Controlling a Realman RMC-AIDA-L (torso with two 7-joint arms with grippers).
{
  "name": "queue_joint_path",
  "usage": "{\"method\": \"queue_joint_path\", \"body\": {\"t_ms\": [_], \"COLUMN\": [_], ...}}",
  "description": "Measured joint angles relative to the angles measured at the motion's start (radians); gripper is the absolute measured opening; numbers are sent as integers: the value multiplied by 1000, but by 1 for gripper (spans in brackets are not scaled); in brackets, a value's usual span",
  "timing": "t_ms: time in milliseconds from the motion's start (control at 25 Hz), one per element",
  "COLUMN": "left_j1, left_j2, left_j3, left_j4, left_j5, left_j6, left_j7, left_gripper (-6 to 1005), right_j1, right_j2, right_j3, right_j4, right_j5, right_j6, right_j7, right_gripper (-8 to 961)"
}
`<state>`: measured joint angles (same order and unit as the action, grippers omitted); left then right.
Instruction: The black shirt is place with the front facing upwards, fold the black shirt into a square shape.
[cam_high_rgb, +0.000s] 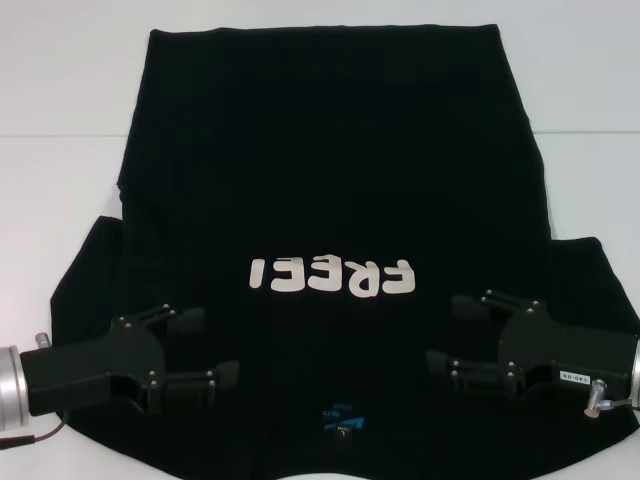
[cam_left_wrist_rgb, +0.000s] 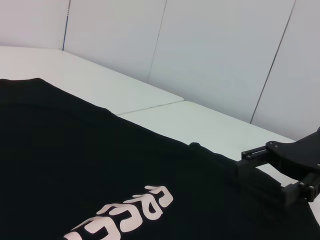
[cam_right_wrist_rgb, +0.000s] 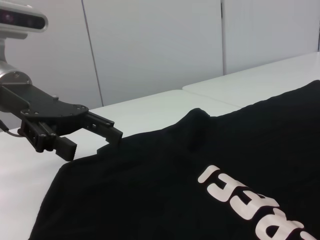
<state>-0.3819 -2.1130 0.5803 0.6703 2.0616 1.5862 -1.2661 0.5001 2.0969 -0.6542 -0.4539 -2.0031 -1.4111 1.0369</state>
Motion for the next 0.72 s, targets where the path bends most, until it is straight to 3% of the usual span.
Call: {"method": "queue_joint_path", "body": {"t_ms": [520, 640, 720], "left_j1": [0, -5, -19], "left_j2": [1, 4, 19], "left_j3": [-1, -24, -51], "left_j4": [0, -1, -2], "left_j5": [0, 0, 0], "left_j6": [0, -3, 10], "left_j7": [-18, -126, -287], "left_gripper": [942, 940, 940], "right_j1": [1, 2, 4], "right_j2": [0, 0, 0], "right_j3": [1, 2, 3], "right_j4": [1, 1, 1], "right_j5": [0, 0, 0], "right_j6": [0, 0, 0], "right_j7": [0, 0, 3], "right_gripper": [888, 887, 886]}}
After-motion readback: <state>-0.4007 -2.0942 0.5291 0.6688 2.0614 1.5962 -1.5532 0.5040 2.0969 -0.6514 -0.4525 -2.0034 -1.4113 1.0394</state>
